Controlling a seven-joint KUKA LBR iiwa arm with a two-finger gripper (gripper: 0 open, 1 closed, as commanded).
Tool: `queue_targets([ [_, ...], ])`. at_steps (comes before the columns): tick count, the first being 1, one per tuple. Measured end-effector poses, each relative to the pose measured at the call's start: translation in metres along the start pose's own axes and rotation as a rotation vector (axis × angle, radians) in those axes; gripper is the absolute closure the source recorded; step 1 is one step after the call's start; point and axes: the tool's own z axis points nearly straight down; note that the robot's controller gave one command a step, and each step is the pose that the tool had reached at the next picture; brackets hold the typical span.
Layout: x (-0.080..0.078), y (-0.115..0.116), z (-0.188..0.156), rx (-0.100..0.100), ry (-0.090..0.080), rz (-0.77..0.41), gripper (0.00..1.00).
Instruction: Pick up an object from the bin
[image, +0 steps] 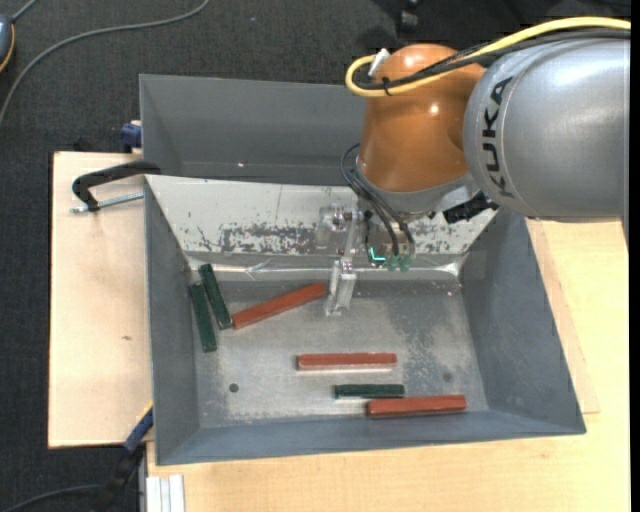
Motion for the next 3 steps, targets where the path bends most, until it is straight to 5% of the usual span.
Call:
queue_targets([
  [1, 0.005, -0.060, 0.139, 0.001, -0.001, 0.112, 0.00],
  [2, 0.025, 0.032, 0.135, -0.005, -0.005, 0.154, 0.00],
  [3, 0.007, 0.090, 0.135, -0.007, -0.013, 0.214, 0.00],
])
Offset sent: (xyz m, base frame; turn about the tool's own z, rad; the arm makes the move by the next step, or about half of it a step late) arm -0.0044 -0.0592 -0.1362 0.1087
